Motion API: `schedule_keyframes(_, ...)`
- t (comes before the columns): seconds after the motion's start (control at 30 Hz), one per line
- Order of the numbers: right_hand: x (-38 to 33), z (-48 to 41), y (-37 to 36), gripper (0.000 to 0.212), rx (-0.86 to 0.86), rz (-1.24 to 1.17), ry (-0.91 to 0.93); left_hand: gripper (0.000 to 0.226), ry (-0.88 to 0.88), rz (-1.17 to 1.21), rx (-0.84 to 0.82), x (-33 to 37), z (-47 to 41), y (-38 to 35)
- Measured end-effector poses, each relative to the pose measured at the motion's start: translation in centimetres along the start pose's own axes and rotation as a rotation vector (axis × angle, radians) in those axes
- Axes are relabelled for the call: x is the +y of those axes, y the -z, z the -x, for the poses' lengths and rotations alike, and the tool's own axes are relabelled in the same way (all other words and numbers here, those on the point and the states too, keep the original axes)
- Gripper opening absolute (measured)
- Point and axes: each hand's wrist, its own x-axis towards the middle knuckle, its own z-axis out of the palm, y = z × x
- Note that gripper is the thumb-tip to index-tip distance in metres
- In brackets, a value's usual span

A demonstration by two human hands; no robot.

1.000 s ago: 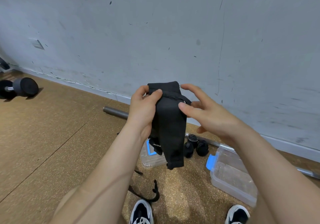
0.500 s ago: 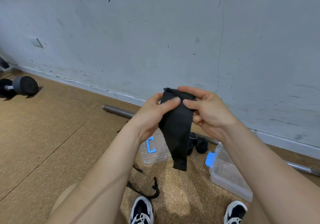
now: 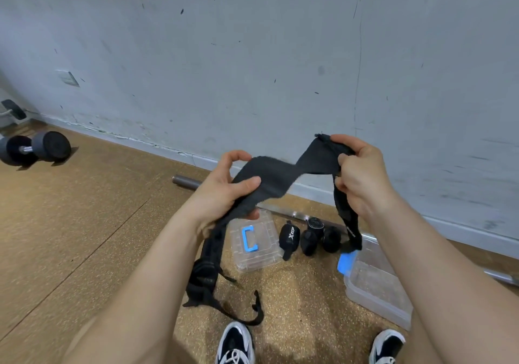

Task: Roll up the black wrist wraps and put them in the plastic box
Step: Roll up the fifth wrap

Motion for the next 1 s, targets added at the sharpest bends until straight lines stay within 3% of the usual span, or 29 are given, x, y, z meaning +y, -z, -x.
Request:
schedule_keyframes(0.13,0.0,0.8,-0.6,0.043,-0.196,-0.095,-0.083,0.021,-0.123,-0.017,0.054,0.7,0.2,-1.0)
schedule_keyframes(0.17,-0.1,1.2,-0.7,0.05,-0.263,-0.108,-0.117,0.019,-0.16,-0.035,0.07,0.6,0.1,-1.2)
schedule_keyframes(0.27,-0.1,2.3,-1.1,0.103,-0.448,-0.076,-0.196,0.03,-0.265,-0.215,0.122,0.2,-0.4,-1.8)
schedule_keyframes(0.3,-0.1,2.6,-1.2,0.112,-0.498,-0.058,-0.199,0.032,-0.284,-0.272,0.122,0.1,-0.6,-2.0)
schedule_keyframes(0.37,0.3,2.9,-1.6,0.11,-0.54,-0.035,-0.174,0.032,-0.289,-0.319,0.103,0.2,-0.7,-2.4)
schedule_keyframes(0.53,1.1,2.7,-2.5,0.095,-0.419,-0.001,-0.097,0.033,-0.205,-0.239,0.058,0.5,-0.8,-2.4)
schedule_keyframes(0.63,0.9,1.9,-2.1,0.093,-0.345,-0.088,-0.069,0.033,-0.064,0.038,-0.043,1.6,-0.4,-1.8)
schedule_keyframes(0.7,0.2,1.6,-1.7,0.091,-0.286,-0.152,-0.058,0.045,-0.011,0.167,-0.142,2.2,0.0,-1.1)
schedule_keyframes(0.83,-0.4,1.3,-1.0,0.073,-0.262,-0.297,-0.055,0.065,-0.088,0.075,-0.373,1.9,0.8,-0.3)
schedule_keyframes(0.9,-0.4,1.3,-1.0,0.067,-0.261,-0.345,-0.067,0.063,-0.184,-0.08,-0.338,1.6,0.9,-1.1)
schedule_keyframes(1.0,-0.3,1.4,-1.3,0.074,-0.248,-0.377,-0.073,0.05,-0.291,-0.143,-0.098,1.6,0.8,-2.9)
